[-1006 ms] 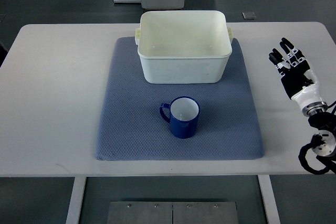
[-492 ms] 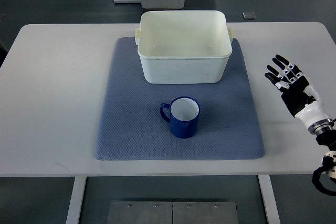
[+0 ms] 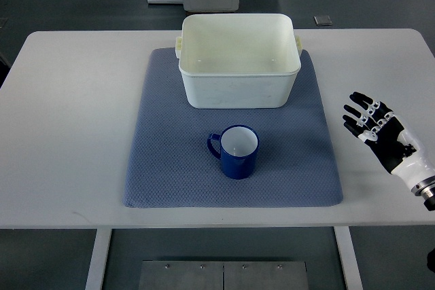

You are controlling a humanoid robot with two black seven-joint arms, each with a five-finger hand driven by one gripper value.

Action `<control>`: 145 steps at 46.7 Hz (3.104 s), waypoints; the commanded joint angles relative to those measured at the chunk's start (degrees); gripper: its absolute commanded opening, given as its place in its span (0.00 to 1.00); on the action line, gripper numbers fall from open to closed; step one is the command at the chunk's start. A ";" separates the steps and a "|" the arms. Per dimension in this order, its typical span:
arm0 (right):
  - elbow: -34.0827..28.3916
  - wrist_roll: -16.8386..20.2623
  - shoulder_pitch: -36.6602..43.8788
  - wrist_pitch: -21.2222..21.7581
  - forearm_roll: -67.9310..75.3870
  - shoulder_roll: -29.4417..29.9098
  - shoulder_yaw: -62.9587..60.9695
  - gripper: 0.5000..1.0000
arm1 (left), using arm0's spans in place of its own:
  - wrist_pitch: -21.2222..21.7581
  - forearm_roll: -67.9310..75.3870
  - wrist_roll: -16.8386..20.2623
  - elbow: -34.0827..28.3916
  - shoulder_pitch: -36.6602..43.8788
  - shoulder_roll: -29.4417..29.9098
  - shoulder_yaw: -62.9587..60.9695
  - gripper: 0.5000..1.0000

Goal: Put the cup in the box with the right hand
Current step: 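Move the open right hand toward the blue mug, then wrap the right hand fingers around the blue mug's body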

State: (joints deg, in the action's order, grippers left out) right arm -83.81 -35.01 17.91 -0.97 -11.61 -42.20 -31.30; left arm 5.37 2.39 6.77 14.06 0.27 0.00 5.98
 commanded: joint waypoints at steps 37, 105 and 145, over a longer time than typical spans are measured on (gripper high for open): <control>-0.56 0.01 12.14 -11.85 -20.38 4.23 15.65 0.83 | -0.01 0.07 0.00 0.00 -0.01 0.00 0.00 1.00; 2.86 0.01 20.32 -19.15 -19.94 14.95 26.90 0.83 | -0.01 -0.01 0.00 0.00 -0.01 0.00 0.00 1.00; 8.22 2.22 21.20 -19.86 -19.33 20.22 27.08 0.83 | -0.01 -0.01 0.00 0.00 -0.01 0.00 0.00 1.00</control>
State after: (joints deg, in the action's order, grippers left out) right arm -75.99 -32.92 39.11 -20.84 -31.16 -22.06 -4.30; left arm 5.37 2.37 6.76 14.06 0.27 0.00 5.98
